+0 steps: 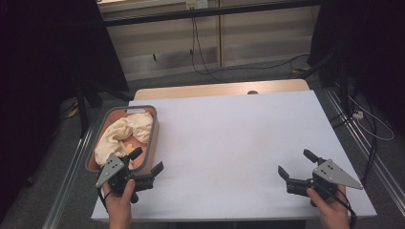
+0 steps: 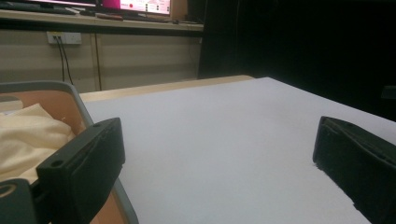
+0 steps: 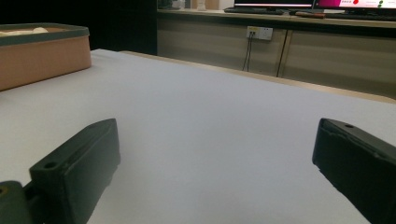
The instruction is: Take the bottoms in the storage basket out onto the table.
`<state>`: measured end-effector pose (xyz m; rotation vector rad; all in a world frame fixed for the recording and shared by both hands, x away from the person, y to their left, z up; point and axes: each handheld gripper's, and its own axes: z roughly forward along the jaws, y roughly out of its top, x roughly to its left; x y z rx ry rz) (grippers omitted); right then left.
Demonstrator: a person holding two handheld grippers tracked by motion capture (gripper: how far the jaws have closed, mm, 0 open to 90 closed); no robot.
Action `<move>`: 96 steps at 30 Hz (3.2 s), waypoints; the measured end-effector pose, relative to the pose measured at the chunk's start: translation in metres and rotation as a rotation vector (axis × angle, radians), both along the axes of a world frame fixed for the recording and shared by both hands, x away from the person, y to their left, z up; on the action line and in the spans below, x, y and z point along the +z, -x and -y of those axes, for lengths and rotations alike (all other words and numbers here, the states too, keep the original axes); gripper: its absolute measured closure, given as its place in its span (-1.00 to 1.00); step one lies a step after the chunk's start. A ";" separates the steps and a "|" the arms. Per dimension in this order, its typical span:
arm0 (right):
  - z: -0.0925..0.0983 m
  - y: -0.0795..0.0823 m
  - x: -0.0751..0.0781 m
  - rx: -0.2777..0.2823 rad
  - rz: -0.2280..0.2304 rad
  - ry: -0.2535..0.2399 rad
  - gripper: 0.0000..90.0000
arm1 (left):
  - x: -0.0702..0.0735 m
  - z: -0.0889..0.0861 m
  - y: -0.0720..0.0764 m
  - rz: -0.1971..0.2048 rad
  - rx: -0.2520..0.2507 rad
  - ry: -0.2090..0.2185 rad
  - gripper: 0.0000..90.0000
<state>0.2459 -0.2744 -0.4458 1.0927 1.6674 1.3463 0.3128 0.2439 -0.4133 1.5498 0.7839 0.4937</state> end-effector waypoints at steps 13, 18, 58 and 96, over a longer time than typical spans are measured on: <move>0.001 0.002 0.001 0.004 0.011 -0.018 -0.99 | 0.012 0.002 -0.003 0.007 -0.019 -0.012 -0.94; 0.002 0.002 0.002 0.001 0.022 -0.022 -0.99 | 0.020 0.001 -0.004 0.002 -0.009 0.006 -0.94; 0.005 0.002 0.003 0.002 0.034 -0.042 -0.99 | 0.068 -0.033 -0.053 0.016 0.050 0.005 -0.96; 0.004 0.000 0.002 0.012 0.032 -0.032 -0.99 | 0.047 -0.067 -0.121 -0.080 0.179 -0.037 -0.95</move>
